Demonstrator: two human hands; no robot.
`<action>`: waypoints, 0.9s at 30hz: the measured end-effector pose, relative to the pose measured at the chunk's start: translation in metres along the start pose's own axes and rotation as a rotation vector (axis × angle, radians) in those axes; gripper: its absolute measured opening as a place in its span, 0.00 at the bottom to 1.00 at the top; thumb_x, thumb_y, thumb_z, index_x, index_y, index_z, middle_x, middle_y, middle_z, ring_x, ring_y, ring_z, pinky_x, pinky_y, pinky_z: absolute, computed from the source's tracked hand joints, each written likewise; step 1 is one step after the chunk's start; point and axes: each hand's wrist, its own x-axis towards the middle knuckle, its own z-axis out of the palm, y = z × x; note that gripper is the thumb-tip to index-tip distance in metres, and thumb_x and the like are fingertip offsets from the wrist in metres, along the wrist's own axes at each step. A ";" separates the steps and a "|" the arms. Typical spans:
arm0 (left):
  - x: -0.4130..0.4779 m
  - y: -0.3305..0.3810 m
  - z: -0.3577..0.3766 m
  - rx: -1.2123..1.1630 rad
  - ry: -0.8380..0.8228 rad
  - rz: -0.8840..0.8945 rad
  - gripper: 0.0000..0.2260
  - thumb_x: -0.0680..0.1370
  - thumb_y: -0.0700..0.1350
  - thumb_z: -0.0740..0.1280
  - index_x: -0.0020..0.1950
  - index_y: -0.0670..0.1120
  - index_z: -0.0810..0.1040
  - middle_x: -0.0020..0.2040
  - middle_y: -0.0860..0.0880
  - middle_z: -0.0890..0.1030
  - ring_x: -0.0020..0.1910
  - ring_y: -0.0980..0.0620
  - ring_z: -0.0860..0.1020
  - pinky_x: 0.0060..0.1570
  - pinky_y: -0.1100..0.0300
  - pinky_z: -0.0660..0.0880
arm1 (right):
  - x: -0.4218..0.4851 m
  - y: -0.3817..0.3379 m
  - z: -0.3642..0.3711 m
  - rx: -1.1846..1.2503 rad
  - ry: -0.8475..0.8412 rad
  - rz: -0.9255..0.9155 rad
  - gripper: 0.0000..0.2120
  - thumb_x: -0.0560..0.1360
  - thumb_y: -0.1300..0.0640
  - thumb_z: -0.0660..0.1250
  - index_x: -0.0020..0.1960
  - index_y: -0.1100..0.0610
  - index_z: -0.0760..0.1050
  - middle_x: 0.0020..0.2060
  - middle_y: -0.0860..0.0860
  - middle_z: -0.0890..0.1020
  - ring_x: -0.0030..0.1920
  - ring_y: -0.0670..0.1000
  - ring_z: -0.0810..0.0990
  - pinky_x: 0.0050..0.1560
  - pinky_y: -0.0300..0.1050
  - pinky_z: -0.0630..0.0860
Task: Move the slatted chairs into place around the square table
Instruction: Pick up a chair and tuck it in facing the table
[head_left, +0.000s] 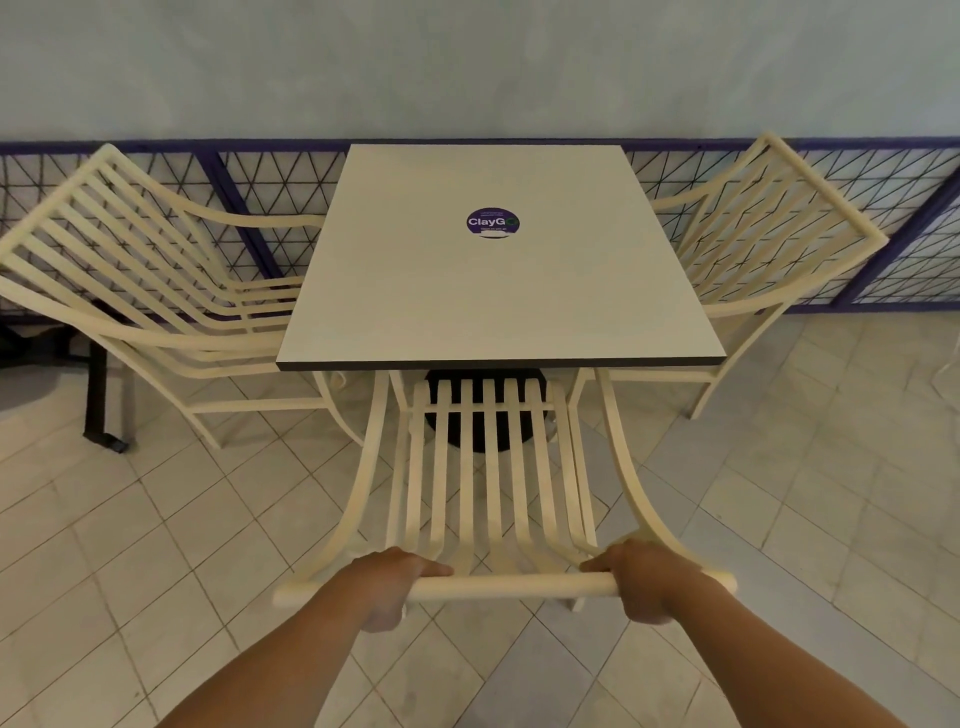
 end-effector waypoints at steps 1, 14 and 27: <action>-0.002 0.001 0.001 0.003 -0.002 0.003 0.39 0.78 0.31 0.60 0.76 0.70 0.61 0.66 0.49 0.73 0.57 0.44 0.78 0.49 0.56 0.72 | -0.001 0.000 0.002 -0.006 0.001 0.001 0.29 0.73 0.63 0.69 0.66 0.36 0.73 0.56 0.45 0.78 0.54 0.49 0.79 0.59 0.47 0.75; -0.007 -0.001 0.015 0.023 0.063 -0.009 0.35 0.78 0.37 0.63 0.75 0.72 0.61 0.64 0.50 0.76 0.53 0.48 0.78 0.47 0.56 0.74 | -0.005 0.004 0.009 0.001 -0.006 0.000 0.33 0.72 0.62 0.68 0.71 0.36 0.70 0.56 0.44 0.78 0.52 0.46 0.78 0.57 0.44 0.75; 0.008 -0.002 0.003 0.084 0.074 -0.001 0.36 0.79 0.33 0.61 0.76 0.69 0.61 0.58 0.49 0.75 0.43 0.49 0.75 0.39 0.57 0.71 | 0.005 0.008 -0.006 -0.064 -0.045 -0.021 0.34 0.74 0.65 0.66 0.73 0.38 0.67 0.54 0.46 0.75 0.53 0.49 0.76 0.53 0.42 0.72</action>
